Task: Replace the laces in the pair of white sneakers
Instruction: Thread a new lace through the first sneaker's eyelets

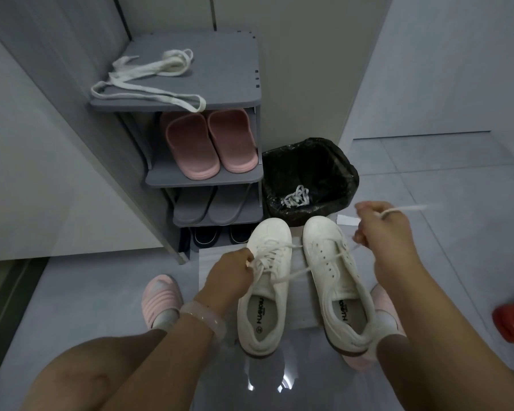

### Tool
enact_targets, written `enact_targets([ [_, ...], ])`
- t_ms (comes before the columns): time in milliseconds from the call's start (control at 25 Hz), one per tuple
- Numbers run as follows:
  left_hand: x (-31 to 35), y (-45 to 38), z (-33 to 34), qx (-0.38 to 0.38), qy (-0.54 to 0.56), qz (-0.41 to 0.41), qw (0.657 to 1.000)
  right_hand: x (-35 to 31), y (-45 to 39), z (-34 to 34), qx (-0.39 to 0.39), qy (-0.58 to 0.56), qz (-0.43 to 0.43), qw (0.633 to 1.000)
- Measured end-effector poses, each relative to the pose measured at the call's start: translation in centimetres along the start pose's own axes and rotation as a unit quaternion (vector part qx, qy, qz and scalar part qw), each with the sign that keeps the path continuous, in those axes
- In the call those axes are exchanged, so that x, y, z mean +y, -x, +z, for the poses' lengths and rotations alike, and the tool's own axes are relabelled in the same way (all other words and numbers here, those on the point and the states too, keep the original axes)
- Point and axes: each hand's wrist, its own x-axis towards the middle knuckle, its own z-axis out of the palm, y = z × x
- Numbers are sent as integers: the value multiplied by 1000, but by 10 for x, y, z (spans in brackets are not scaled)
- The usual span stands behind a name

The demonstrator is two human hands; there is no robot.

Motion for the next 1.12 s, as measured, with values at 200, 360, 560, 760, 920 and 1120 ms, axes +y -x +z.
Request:
enact_targets([
  [200,8,11,-22,-78,-74,12,994,25,-7,-11,-162,577,23,800],
  [360,17,16,-38,40,18,70,997,16,9,6,-139,539,-133,820],
  [560,36,34,-56,-96,208,117,966,26,51,56,-435,383,-224,783],
  [760,14,17,-50,-3,102,93,990,42,42,65,-363,405,-257,799],
  [920,4,4,-12,18,31,70,997,44,27,52,-263,347,-205,877],
  [1120,22,-2,16,67,-26,66,995,53,33,51,-278,369,-219,859],
])
